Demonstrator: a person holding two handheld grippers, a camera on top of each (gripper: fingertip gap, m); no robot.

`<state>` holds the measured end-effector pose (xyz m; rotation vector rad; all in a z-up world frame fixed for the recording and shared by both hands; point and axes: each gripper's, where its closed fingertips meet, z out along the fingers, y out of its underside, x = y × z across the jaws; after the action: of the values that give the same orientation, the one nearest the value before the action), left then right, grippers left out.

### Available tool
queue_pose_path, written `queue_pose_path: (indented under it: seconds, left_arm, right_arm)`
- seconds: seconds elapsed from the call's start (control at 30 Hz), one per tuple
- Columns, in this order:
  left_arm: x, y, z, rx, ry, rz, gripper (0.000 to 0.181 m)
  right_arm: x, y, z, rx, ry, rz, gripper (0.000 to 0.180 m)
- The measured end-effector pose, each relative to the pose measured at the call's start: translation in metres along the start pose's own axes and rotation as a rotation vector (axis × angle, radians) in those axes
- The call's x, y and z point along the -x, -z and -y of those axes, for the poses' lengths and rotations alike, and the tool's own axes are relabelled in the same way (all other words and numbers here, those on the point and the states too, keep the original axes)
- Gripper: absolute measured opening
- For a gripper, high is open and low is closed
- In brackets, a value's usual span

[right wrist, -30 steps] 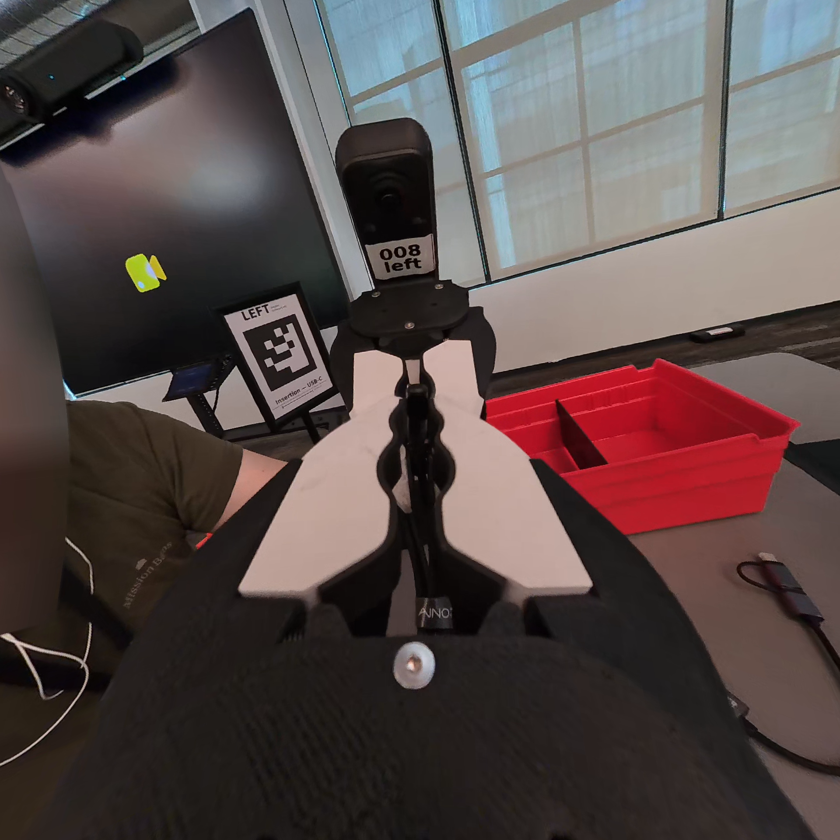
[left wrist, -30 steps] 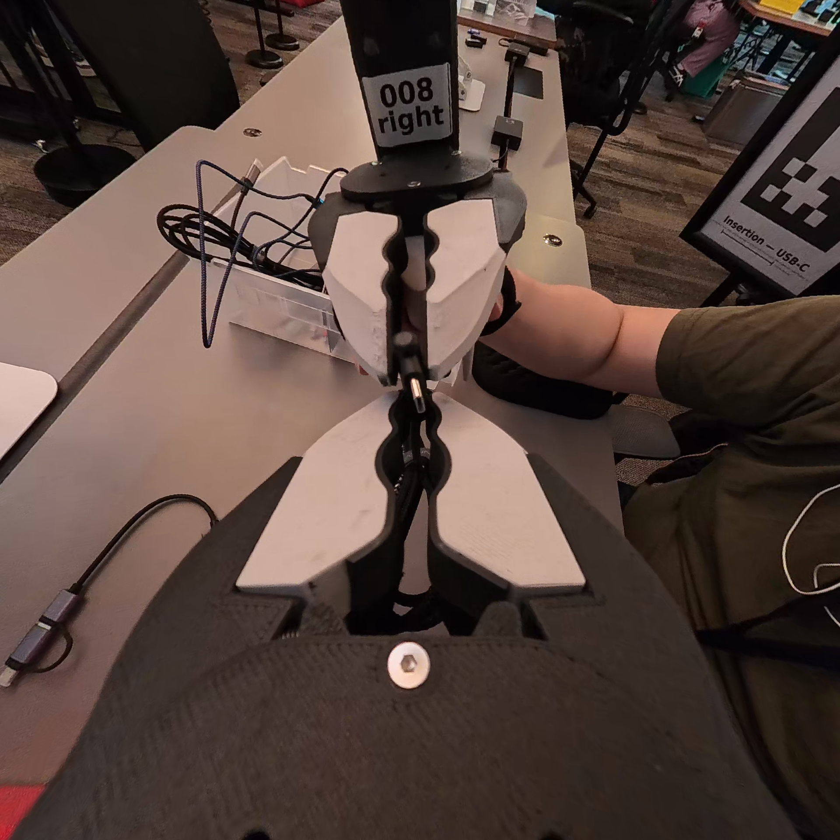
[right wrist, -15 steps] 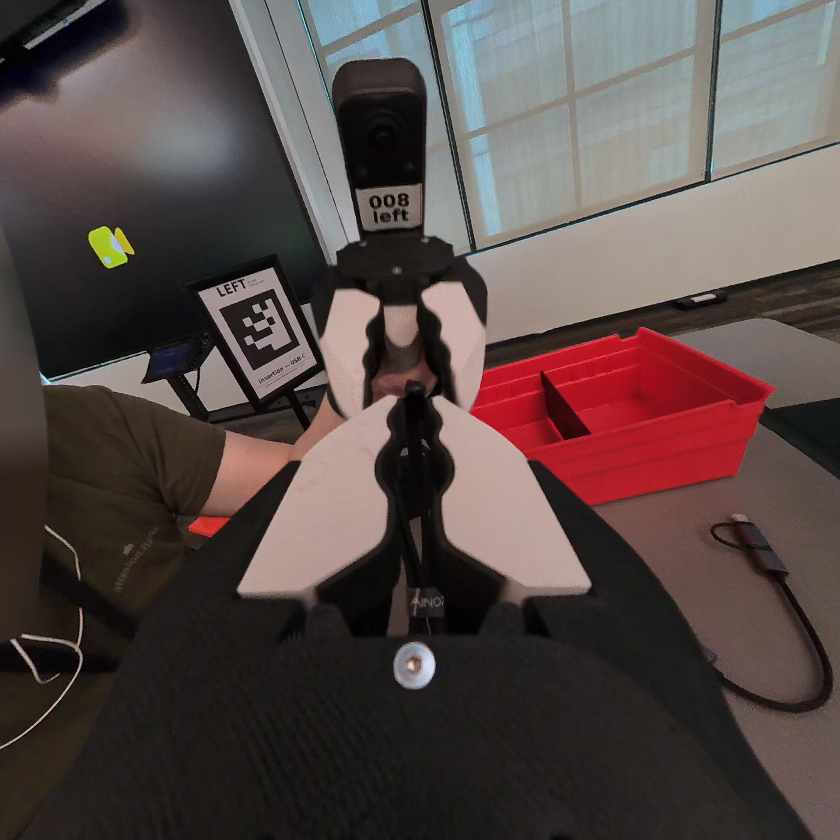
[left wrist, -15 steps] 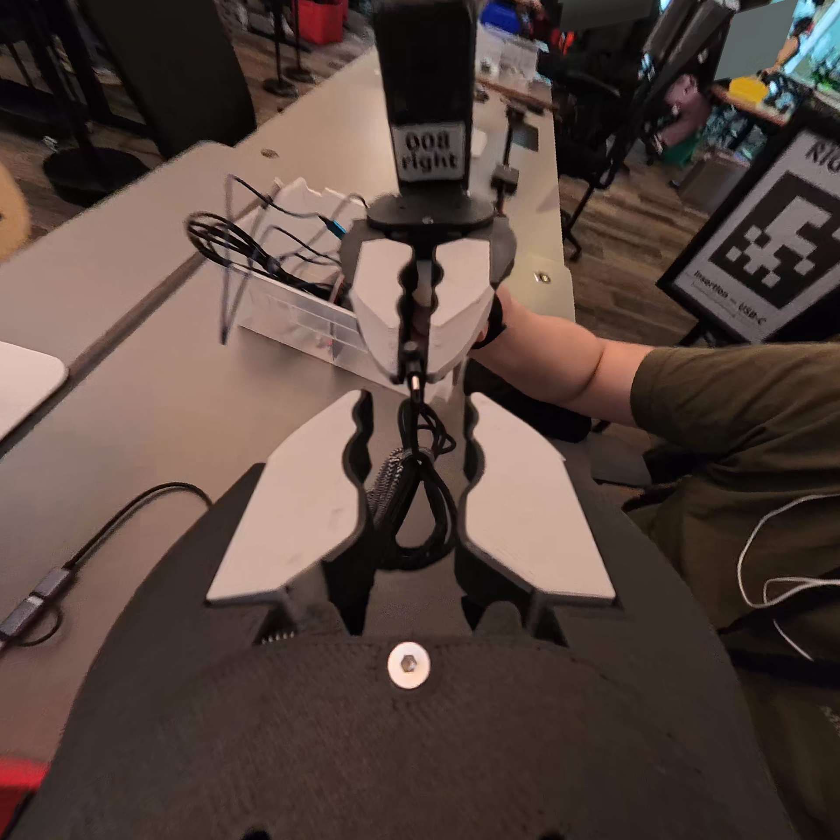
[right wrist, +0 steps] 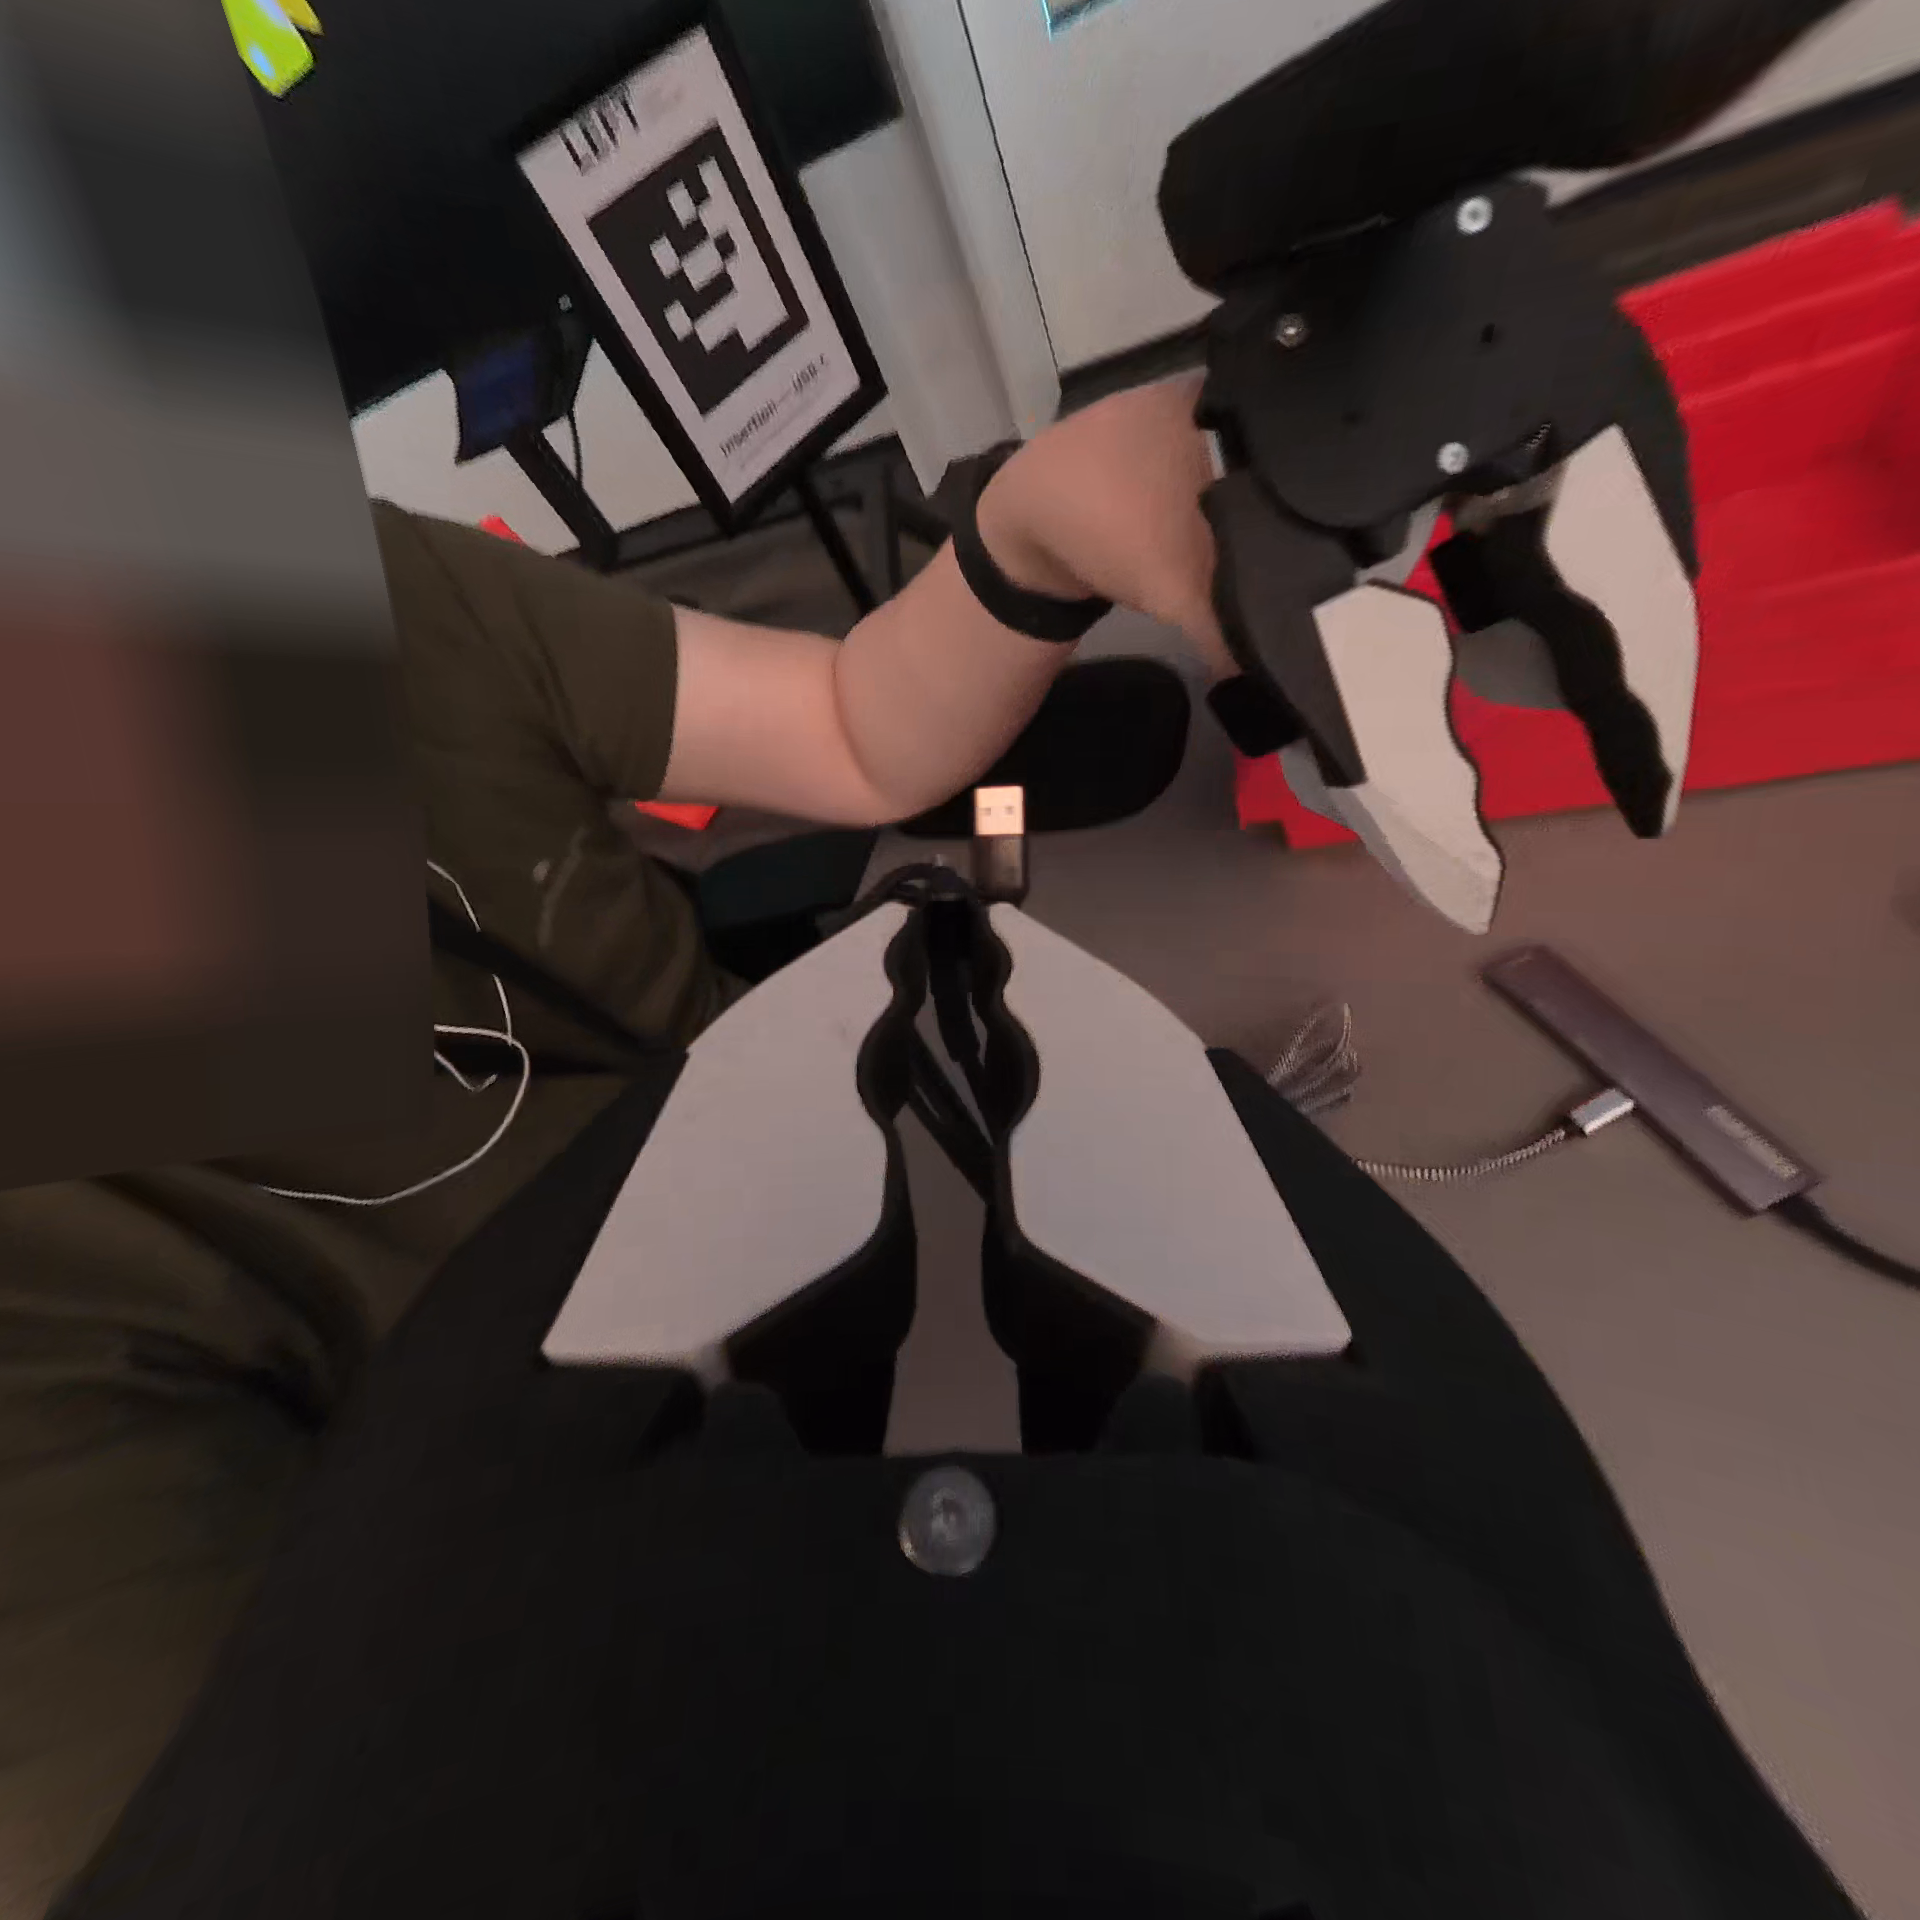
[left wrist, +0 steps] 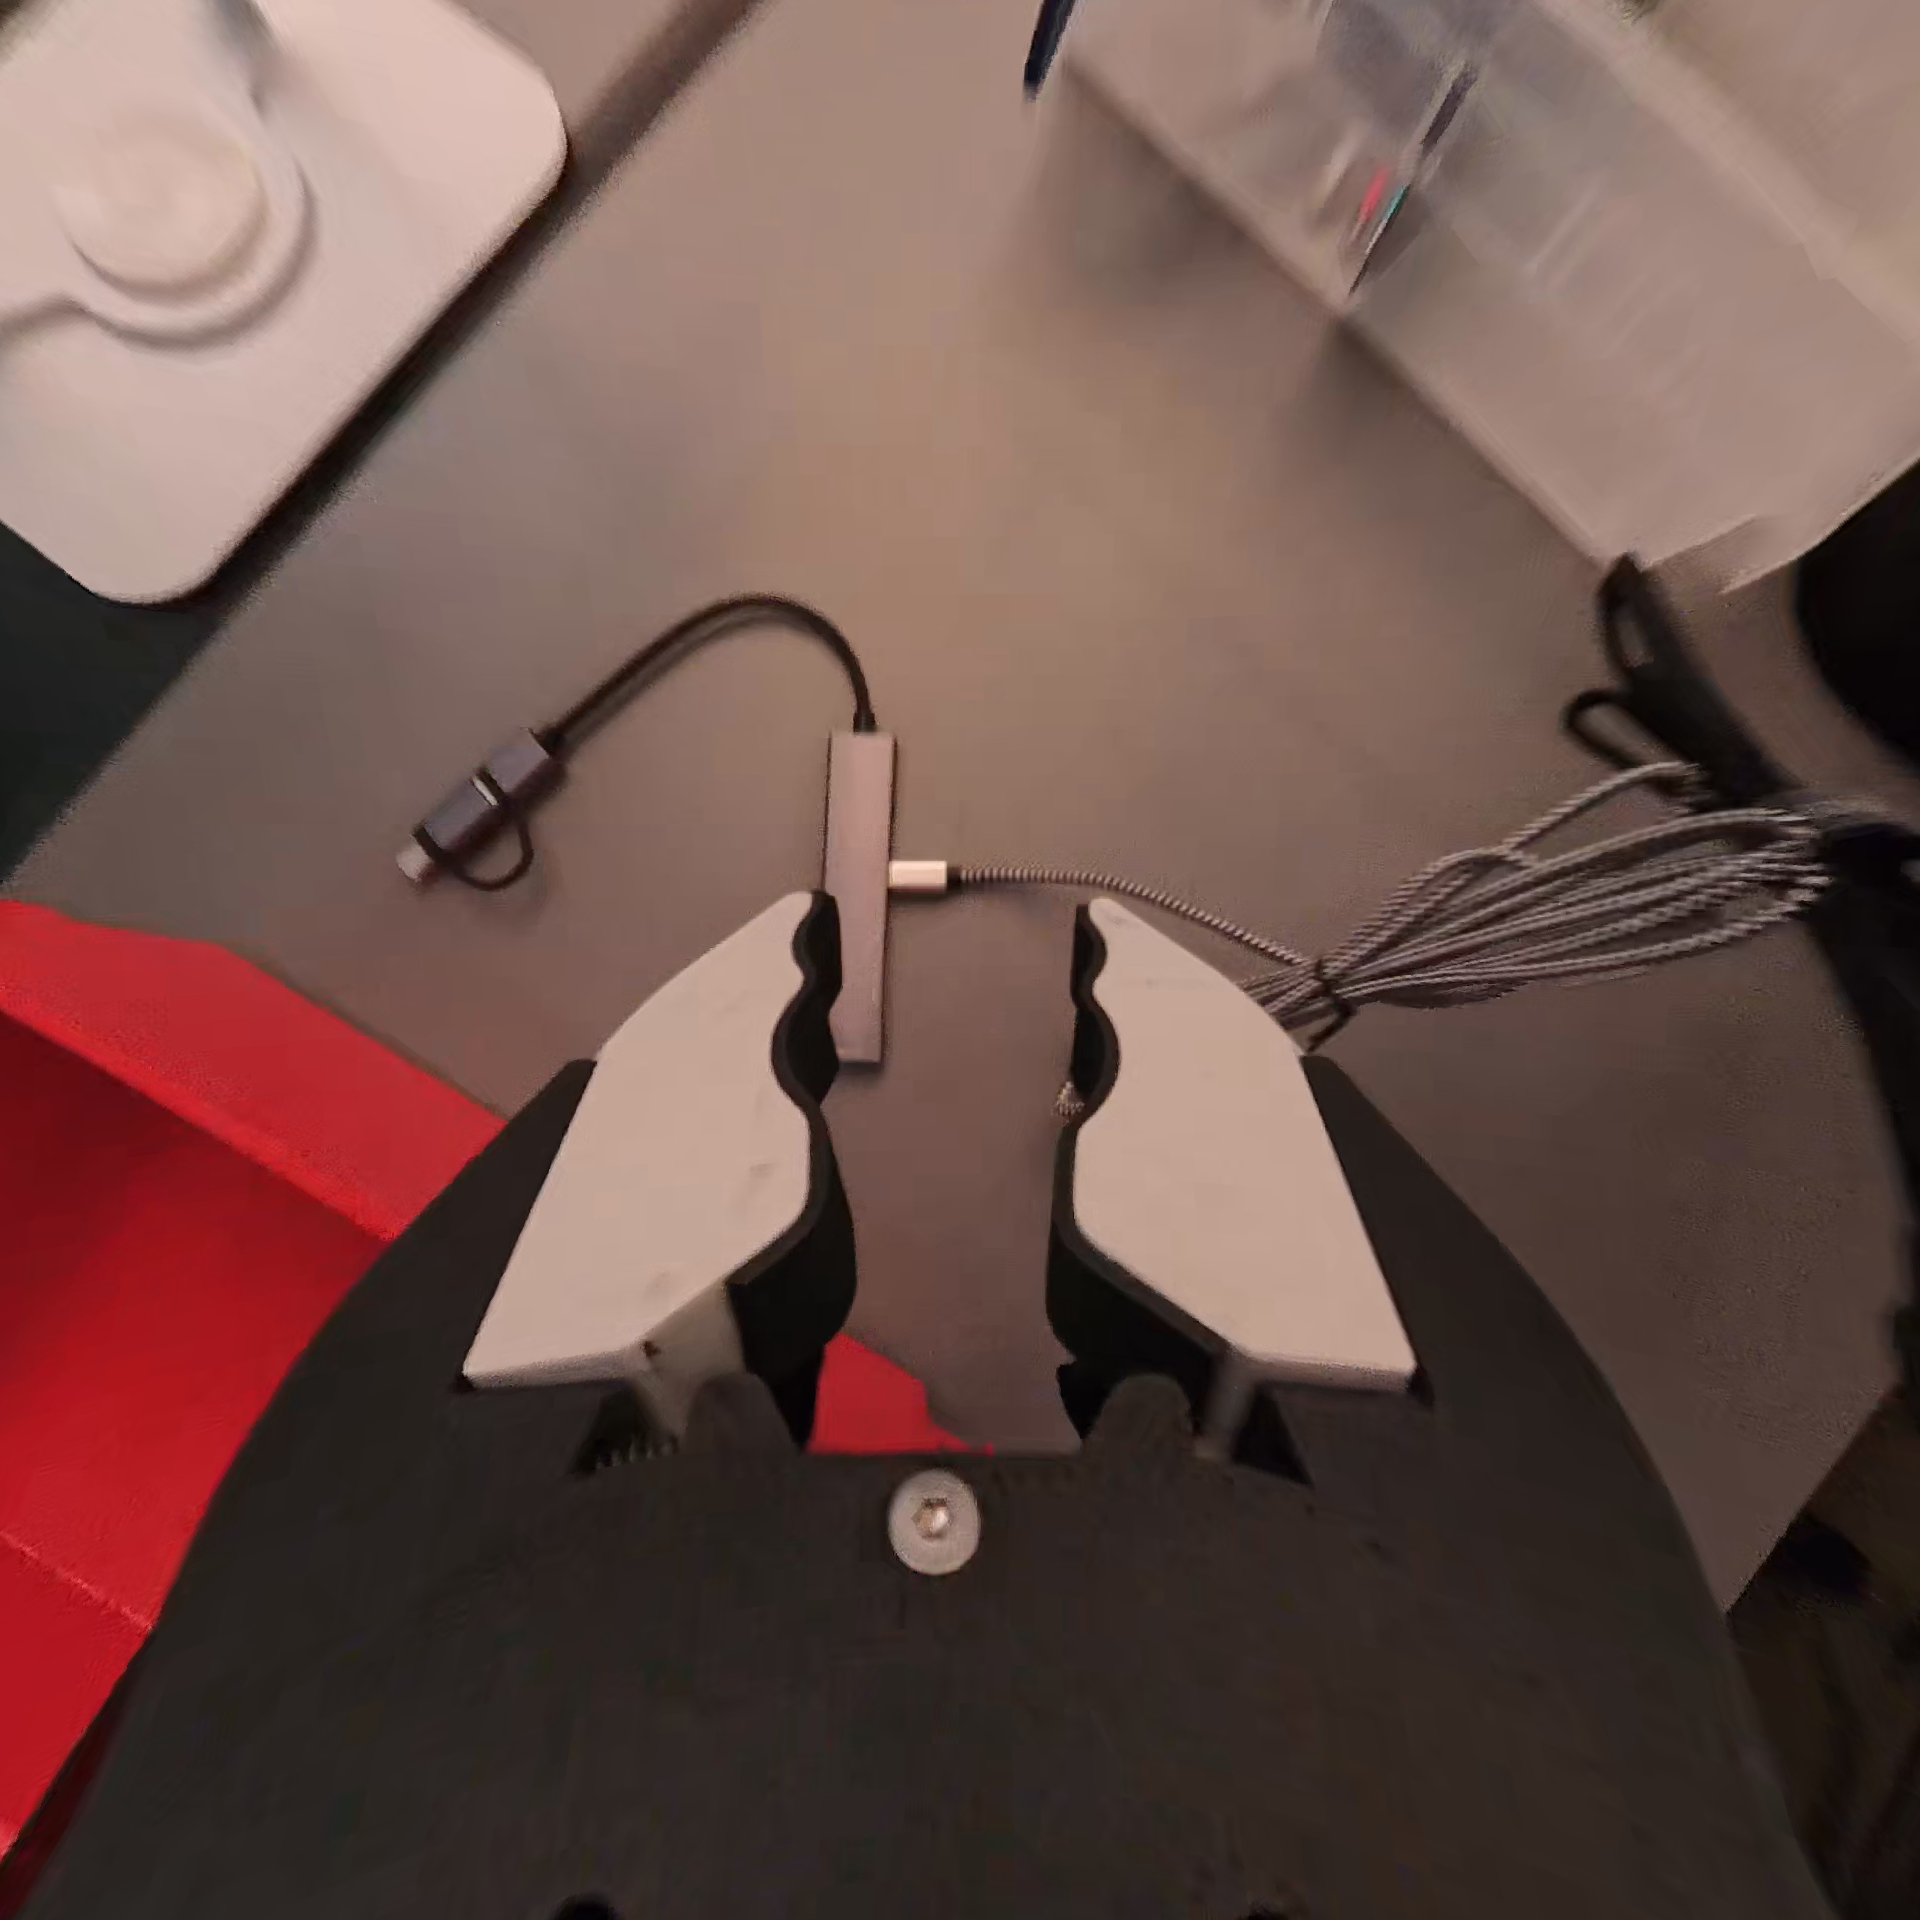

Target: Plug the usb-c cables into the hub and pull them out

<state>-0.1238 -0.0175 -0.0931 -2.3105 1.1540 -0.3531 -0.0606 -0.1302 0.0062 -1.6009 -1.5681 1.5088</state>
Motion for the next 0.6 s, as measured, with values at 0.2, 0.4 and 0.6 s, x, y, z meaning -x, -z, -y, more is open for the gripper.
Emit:
queue_pose_path:
  seconds: [0.2,0.4,0.6]
  left_arm:
    - [-0.004,-0.039,-0.018,0.163,-0.052,0.04,0.043]
    - [0.023,-0.063,-0.039,0.294,-0.035,0.208,0.045]
    - [0.027,-0.074,-0.062,0.43,0.021,0.202,0.051]
  right_arm:
    - [-0.004,-0.012,-0.019,0.1,-0.038,0.048,0.008]
    - [-0.003,-0.014,-0.044,0.244,0.002,0.051,0.008]
    - [-0.008,-0.014,-0.044,0.255,-0.01,0.046,0.008]
